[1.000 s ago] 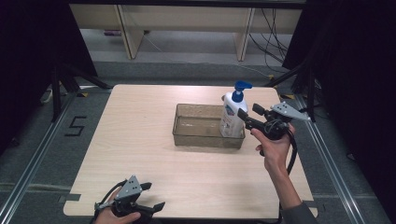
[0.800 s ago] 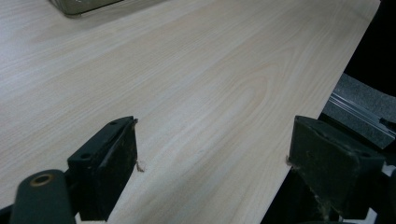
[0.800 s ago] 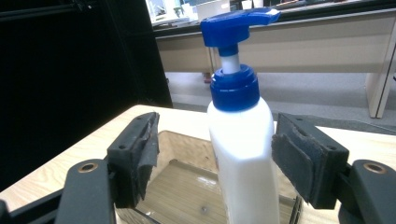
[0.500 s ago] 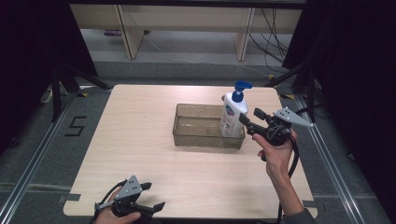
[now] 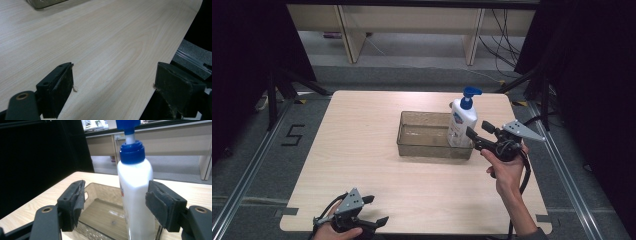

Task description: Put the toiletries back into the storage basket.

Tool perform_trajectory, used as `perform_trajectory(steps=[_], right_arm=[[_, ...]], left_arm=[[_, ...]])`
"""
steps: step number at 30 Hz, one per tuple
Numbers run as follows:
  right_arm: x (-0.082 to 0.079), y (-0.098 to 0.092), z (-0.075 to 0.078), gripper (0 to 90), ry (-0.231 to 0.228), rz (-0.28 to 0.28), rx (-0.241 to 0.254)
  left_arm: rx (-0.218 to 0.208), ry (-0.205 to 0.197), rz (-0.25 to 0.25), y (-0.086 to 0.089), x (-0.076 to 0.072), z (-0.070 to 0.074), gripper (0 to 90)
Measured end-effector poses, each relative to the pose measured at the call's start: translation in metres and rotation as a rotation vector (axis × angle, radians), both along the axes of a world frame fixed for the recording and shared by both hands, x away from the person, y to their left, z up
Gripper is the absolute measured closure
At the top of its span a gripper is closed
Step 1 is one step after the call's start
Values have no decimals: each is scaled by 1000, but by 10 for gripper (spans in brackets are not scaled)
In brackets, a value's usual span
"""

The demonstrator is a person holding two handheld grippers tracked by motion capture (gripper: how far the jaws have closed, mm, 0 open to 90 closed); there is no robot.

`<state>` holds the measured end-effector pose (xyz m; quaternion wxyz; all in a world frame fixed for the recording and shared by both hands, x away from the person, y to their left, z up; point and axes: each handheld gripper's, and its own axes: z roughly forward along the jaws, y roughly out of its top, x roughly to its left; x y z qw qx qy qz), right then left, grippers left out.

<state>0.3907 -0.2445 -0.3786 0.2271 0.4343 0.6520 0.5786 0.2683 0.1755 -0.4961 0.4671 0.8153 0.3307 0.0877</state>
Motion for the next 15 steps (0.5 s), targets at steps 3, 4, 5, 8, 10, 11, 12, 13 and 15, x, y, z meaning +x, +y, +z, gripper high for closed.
perform_trajectory(steps=[3, 4, 5, 8, 10, 11, 12, 13, 15], right_arm=[[-2, 1, -1, 316, 8, 3, -9], [-3, 2, -2, 316, 9, 8, 2], [-4, 1, -2, 316, 8, 3, -19], [-6, 2, -4, 316, 12, 6, -21], [-8, 3, -5, 315, 21, 14, -25], [-8, 3, -6, 315, 11, 13, -31], [-10, 4, -7, 314, 14, 16, -31], [-10, 4, -7, 314, 10, 19, -39], [-13, 6, -8, 315, 15, 31, -32]], left_arm=[[-10, 1, 1, -1, 0, 0, 149], [-9, 1, 1, -1, 0, 0, 149], [-9, 1, 1, -1, 0, 0, 149], [-9, 1, 1, -1, 0, 0, 149], [-9, 1, 0, -1, 0, 0, 149], [-9, 1, 1, -1, 0, 0, 149], [-9, 1, 1, -1, 0, 0, 149], [-9, 1, 1, -1, 0, 0, 149], [-9, 1, 1, -1, 0, 0, 149]])
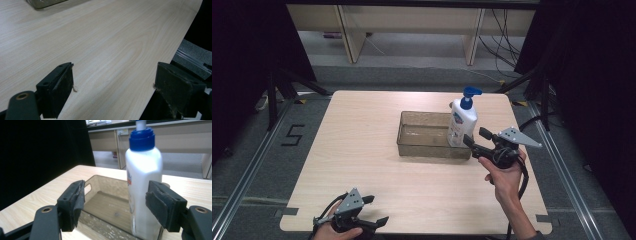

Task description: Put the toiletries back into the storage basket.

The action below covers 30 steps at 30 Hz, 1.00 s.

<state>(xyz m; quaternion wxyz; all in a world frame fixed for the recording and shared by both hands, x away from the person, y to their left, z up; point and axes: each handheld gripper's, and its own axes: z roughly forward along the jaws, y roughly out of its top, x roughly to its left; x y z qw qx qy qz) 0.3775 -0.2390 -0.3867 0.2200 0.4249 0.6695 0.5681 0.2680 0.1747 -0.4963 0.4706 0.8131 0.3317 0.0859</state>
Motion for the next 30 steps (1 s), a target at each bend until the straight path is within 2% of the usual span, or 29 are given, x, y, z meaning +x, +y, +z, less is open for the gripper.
perform_trajectory(steps=[1, 2, 4, 5, 6, 7, 9, 10, 11, 16, 18, 19, 20, 22, 24, 25, 26, 27, 29, 30], right_arm=[[-2, 1, -1, 314, 4, -7, -5], [-3, 2, -2, 314, -12, 2, -10], [-5, 4, -4, 314, 3, 11, 2], [-6, 3, -4, 314, -10, 9, -21], [-9, 5, -4, 314, 14, 13, -5], [-8, 4, -5, 314, -16, 13, -35], [-11, 7, -7, 313, 4, 23, 1], [-11, 7, -8, 313, -3, 33, -7], [-13, 7, -8, 311, 12, 33, -20], [-16, 10, -13, 289, 12, 43, -19], [-19, 11, -14, 277, 31, 40, -21], [-17, 11, -16, 268, 9, 46, -24], [-17, 11, -16, 268, 5, 49, -34], [-20, 13, -18, 254, 35, 50, -18], [-20, 13, -19, 245, 19, 52, -34], [-20, 13, -20, 239, 14, 54, -27], [-20, 13, -20, 230, 21, 63, -22], [-23, 15, -20, 224, 49, 60, 0], [-22, 14, -21, 220, 25, 70, -17], [-23, 15, -22, 220, 37, 78, -5]], left_arm=[[0, 0, 0, 0, 0, 0, 149], [0, 1, 0, 0, 0, 0, 149], [1, 1, 0, 0, 0, 0, 149], [0, 0, 0, 0, 0, 0, 149], [0, 0, 0, 0, 0, 0, 149], [0, 0, 1, 0, 0, 0, 149], [0, 0, 0, 0, 0, 0, 149], [1, 0, 0, 0, 0, 0, 149], [1, 1, -2, 0, 0, 0, 149], [0, 1, 0, 0, 0, 0, 149], [1, 1, 0, 0, 0, 0, 149], [1, 1, 0, 0, 0, 0, 149], [16, 4, 4, 0, -1, 1, 149], [16, 4, 4, 0, -1, 1, 149], [15, 4, 5, 0, -1, 1, 149], [16, 4, 5, 0, -1, 1, 149], [16, 4, 5, 0, -1, 1, 149], [16, 3, 5, 0, -1, 1, 149], [17, 4, 5, 0, -1, 1, 149], [17, 4, 5, 0, -1, 1, 149]])
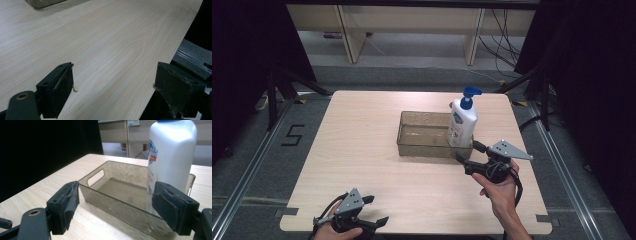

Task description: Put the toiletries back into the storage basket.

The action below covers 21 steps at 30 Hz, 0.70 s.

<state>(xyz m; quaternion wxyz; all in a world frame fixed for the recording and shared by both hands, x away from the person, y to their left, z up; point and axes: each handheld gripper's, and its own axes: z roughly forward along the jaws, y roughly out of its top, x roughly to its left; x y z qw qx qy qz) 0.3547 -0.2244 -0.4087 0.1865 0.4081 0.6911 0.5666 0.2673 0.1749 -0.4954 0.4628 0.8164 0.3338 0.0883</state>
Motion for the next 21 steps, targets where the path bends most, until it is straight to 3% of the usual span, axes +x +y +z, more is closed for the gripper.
perform_trajectory(steps=[1, 2, 5, 7, 9, 13, 15, 16, 18, 21], right_arm=[[0, 0, -1, 219, -15, -1, -14], [-2, 1, -1, 216, 12, -6, 0], [-2, 1, -3, 214, -8, 0, -19], [-5, 2, -3, 213, 26, -1, -8], [-4, 0, -4, 212, -3, 6, -32], [-7, 2, -7, 212, 20, 8, -5], [-6, 0, -9, 212, 7, 13, -28], [-7, 1, -10, 212, 22, 18, 2], [-8, 0, -10, 212, 18, 16, -28], [-9, 1, -12, 211, 23, 18, -17]], left_arm=[[0, 0, -1, 0, 0, 0, 149], [1, -1, 0, 0, 0, 0, 149], [0, -1, 1, 0, 0, 0, 149], [1, -1, 0, 0, 0, 0, 149], [1, -1, 0, 0, 0, 0, 149], [-13, -6, 0, 0, 0, -1, 149], [1, -1, -1, 0, 0, 0, 149], [1, -1, 0, 0, 0, 0, 149], [6, -3, 1, 1, 0, 0, 149], [-14, -5, -3, 0, 1, -1, 149]])
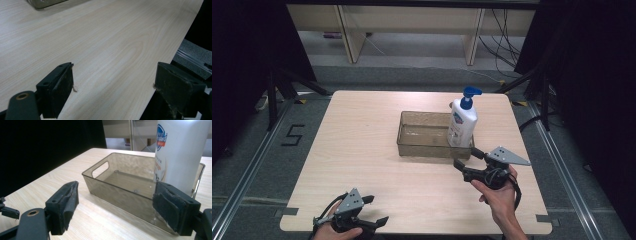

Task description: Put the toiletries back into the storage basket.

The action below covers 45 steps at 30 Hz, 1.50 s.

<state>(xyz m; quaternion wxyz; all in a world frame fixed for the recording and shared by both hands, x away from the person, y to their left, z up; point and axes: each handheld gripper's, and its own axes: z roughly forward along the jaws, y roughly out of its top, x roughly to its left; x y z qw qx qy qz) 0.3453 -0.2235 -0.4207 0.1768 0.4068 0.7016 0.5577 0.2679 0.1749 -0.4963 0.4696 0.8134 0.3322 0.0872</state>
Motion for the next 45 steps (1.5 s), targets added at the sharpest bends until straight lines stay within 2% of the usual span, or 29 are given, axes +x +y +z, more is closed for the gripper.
perform_trajectory(steps=[2, 3, 4, 10, 11, 12, 14, 16, 17, 18, 20, 22, 24, 26, 27, 29, 30, 31, 33, 34, 35, 36, 38, 40, 41, 45], right_arm=[[-1, 0, -1, 210, 0, 6, -6], [-2, 2, -2, 210, 17, 8, 24], [-1, 0, -3, 210, -8, 13, 4], [-4, 0, -5, 203, 21, 11, -2], [-6, 2, -5, 203, 37, 10, 24], [-5, 1, -7, 201, 10, 17, 10], [-6, 1, -8, 201, 14, 19, -5], [-7, 1, -9, 200, 38, 22, -3], [-7, 1, -10, 197, 36, 26, -3], [-9, 3, -11, 197, 41, 19, 19], [-7, 1, -12, 195, 11, 25, 0], [-11, 2, -13, 192, 48, 24, 20], [-11, 1, -14, 190, 32, 30, 0], [-12, 1, -16, 189, 38, 34, 4], [-14, 1, -15, 189, 63, 23, 5], [-13, 0, -16, 188, 41, 30, -11], [-16, 1, -16, 189, 68, 22, 4], [-14, -1, -17, 188, 44, 33, -6], [-17, -2, -17, 188, 56, 38, 6], [-17, -3, -17, 188, 48, 37, 1], [-19, -2, -18, 188, 61, 35, 22], [-18, -3, -19, 188, 53, 39, 12], [-21, -3, -18, 188, 72, 29, 9], [-20, -5, -19, 188, 51, 37, -10], [-22, -5, -20, 189, 75, 36, 12], [-24, -6, -22, 187, 57, 43, 19]], left_arm=[[16, 3, 4, 0, -1, 1, 149], [15, 3, 3, 0, -1, 1, 149], [0, 1, -2, 0, 0, 0, 149], [3, 2, -2, 0, 0, 0, 149], [4, 2, -2, 0, 0, 0, 149], [3, 2, -3, 0, 0, 0, 149], [6, 2, -1, 0, 0, 1, 149], [7, 1, -1, 0, 0, 1, 149], [7, 6, -8, 1, 0, 1, 149], [9, 7, -9, 1, 0, 1, 149], [7, 5, -7, 1, 0, 1, 149], [8, 5, -9, 1, 0, 1, 149], [8, 5, -8, 1, 0, 1, 149], [8, 5, -8, 1, 0, 1, 149], [8, 5, -9, 1, 0, 1, 149], [8, 4, -9, 1, 0, 1, 149], [8, 4, -9, 1, 0, 1, 149], [8, 4, -9, 1, 0, 1, 149], [7, 4, -9, 1, 0, 1, 149], [7, 4, -9, 1, 0, 1, 149], [8, 5, -9, 1, 0, 1, 149], [8, 5, -9, 1, 0, 1, 149], [7, 4, -8, 1, 0, 1, 149], [8, 5, -8, 1, 0, 1, 149], [10, 7, -8, 1, 0, 1, 149], [9, 4, -10, 1, 0, 1, 149]])
